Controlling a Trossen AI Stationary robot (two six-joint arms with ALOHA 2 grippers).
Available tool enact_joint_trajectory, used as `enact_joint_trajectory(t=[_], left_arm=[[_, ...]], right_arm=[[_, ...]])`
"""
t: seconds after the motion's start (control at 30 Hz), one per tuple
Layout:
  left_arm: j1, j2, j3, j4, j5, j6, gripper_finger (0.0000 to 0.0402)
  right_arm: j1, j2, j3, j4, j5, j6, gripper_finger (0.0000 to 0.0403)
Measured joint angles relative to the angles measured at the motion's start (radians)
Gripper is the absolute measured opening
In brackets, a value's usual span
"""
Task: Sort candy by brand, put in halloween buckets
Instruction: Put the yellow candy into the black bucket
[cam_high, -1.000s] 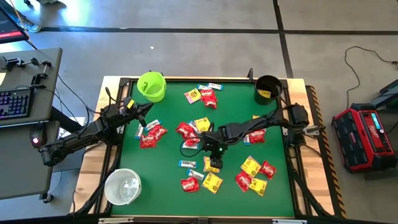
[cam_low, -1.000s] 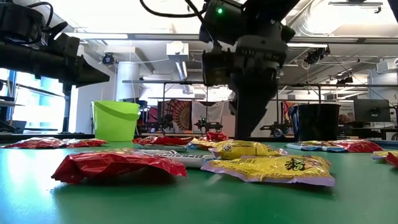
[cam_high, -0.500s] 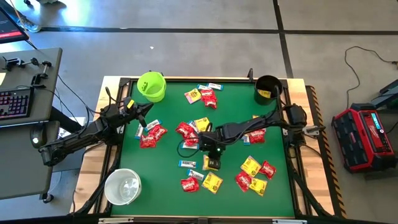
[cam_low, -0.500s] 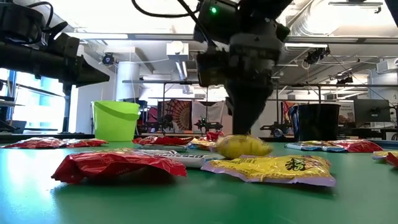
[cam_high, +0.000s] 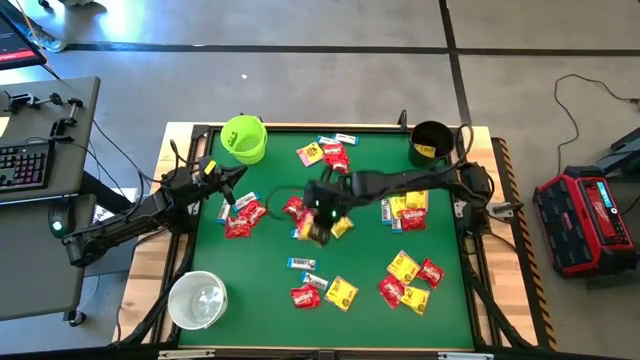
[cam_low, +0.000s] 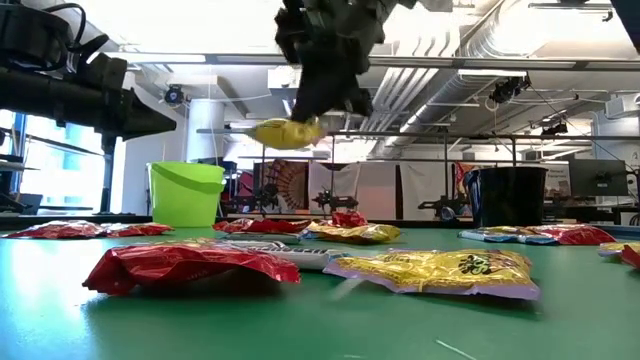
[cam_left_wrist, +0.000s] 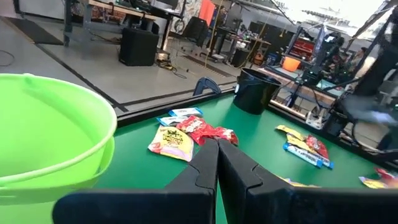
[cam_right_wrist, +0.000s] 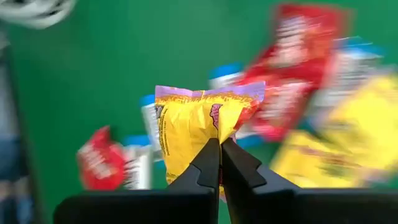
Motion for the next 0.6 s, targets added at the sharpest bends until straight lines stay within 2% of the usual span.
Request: enact_joint_trajectory(t=[0.13, 0.23, 0.43, 0.6], left_arm=[[0.000, 0.000, 0.000, -0.001, 0.035, -0.015, 0.0000], [0.000, 0.000, 0.000, -0.001, 0.053, -0.010, 0.0000], [0.000, 0.000, 0.000, -0.001, 0.031, 0.021, 0.0000], [0.000, 0.000, 0.000, -0.002, 0.015, 0.022, 0.0000]], right_arm=[[-0.079, -0.010, 0.087, -0.159, 0.092, -0.037, 0.0000], [-0.165, -0.041, 0.090, -0.228, 0.123, -0.080, 0.0000], [-0.368, -0.184, -0.041, -0.243, 0.142, -0.142, 0.0000], [-0.537, -0.373, -0.213, -0.236, 0.179, -0.129, 0.0000]])
